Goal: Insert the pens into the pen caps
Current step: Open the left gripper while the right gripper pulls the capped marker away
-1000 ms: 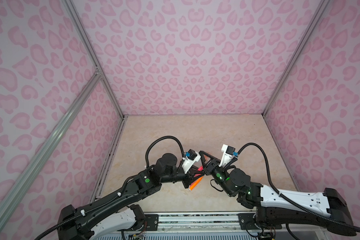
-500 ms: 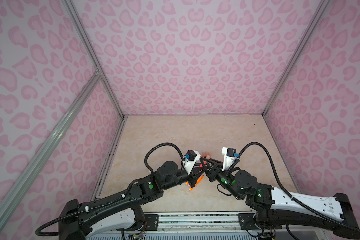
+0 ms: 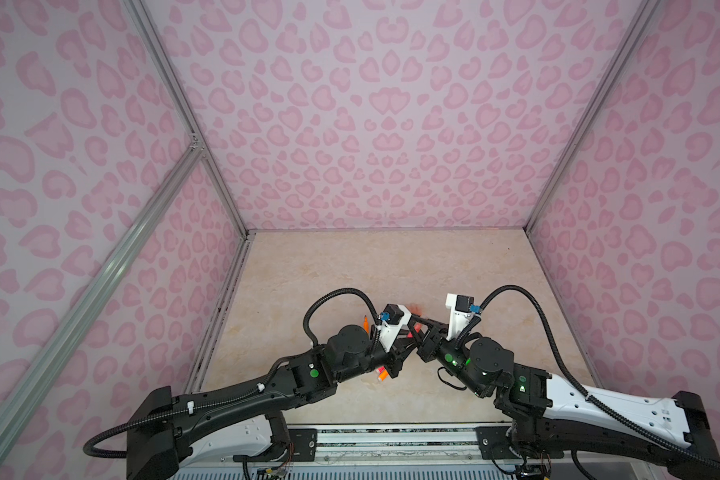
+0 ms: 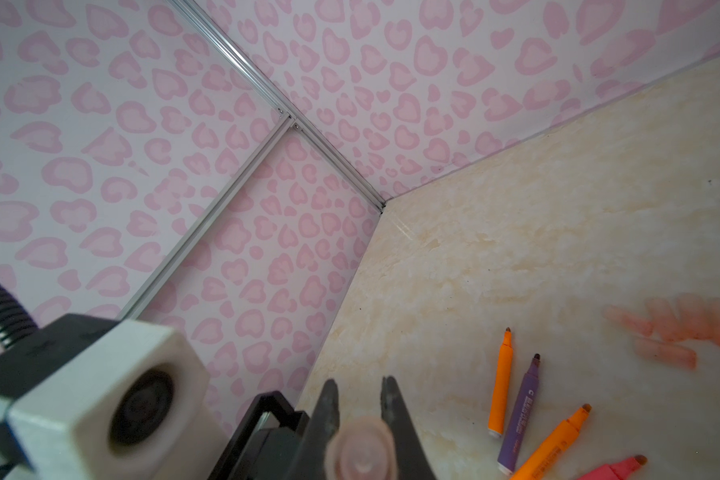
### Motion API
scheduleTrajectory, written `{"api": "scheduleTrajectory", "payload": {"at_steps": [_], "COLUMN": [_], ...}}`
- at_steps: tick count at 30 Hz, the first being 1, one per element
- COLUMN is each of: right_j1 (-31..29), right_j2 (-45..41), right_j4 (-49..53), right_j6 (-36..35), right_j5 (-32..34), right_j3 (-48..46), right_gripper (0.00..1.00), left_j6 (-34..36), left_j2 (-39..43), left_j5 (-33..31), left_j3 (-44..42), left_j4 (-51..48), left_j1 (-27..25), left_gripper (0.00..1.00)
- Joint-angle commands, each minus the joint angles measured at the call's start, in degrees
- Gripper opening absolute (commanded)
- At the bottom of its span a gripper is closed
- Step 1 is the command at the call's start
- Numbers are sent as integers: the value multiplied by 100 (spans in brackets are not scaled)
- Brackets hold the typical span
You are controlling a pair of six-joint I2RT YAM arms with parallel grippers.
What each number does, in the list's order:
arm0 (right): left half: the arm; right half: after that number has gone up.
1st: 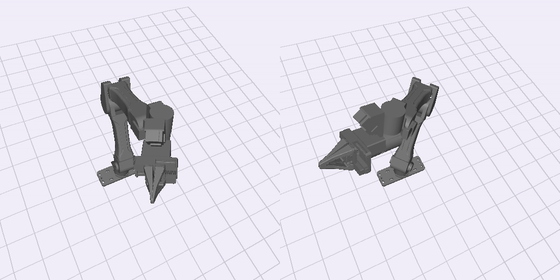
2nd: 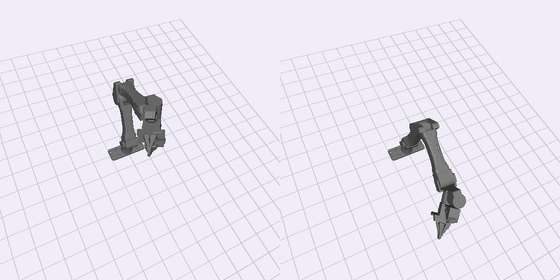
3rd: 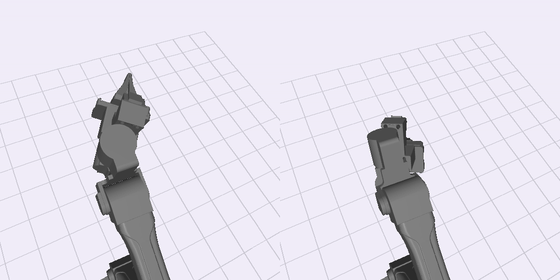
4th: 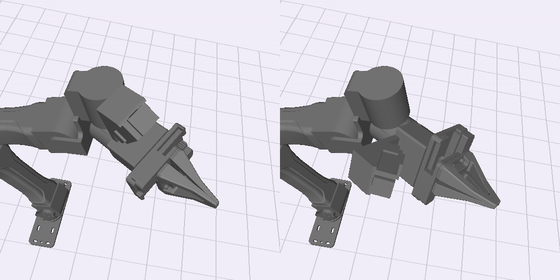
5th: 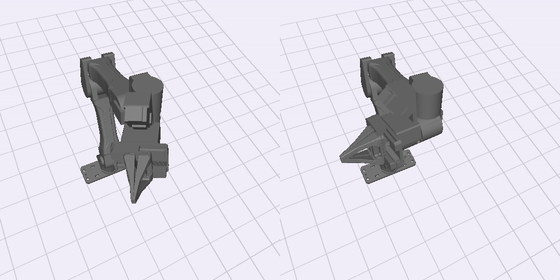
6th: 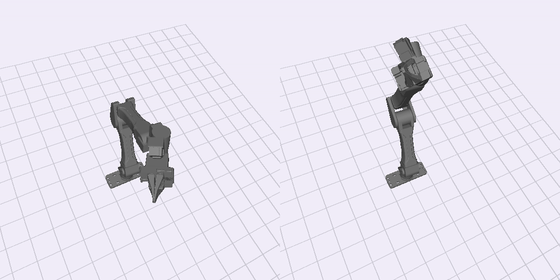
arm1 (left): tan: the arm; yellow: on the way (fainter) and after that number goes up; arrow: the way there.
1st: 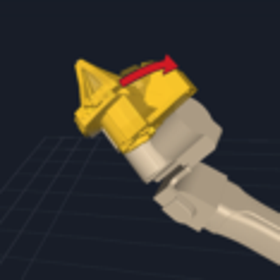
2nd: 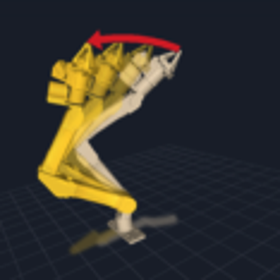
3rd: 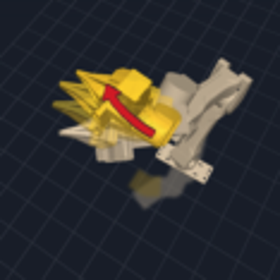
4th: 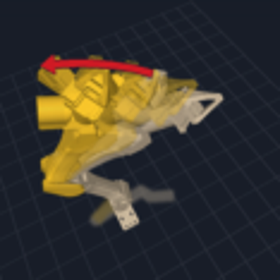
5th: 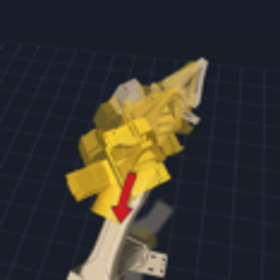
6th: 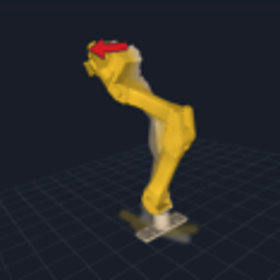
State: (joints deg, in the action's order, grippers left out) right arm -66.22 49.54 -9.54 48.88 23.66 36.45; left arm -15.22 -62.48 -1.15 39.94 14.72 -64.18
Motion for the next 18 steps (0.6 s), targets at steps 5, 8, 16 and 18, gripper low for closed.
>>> {"api": "scheduleTrajectory", "payload": {"at_steps": [5, 8, 16, 18], "right_j1": [1753, 2918, 5176, 5386], "right_j2": [-807, -1144, -368, -51], "right_j4": [1559, 1886, 1360, 1211], "right_j6": [281, 241, 39, 46], "right_j5": [-206, -839, -3178, -3427], "right_j3": [-679, -1075, -1746, -1791], "right_gripper": [0, 0, 0, 0], "left_j6": [-327, -510, -891, -953], "left_j2": [-182, -246, -586, -625], "left_j5": [-746, -826, -947, -963], "left_j3": [-273, -375, -582, -585], "left_j4": [-30, -339, -984, -1087], "left_j1": [14, 15, -4, -19], "left_gripper": [66, 72, 67, 65]}}
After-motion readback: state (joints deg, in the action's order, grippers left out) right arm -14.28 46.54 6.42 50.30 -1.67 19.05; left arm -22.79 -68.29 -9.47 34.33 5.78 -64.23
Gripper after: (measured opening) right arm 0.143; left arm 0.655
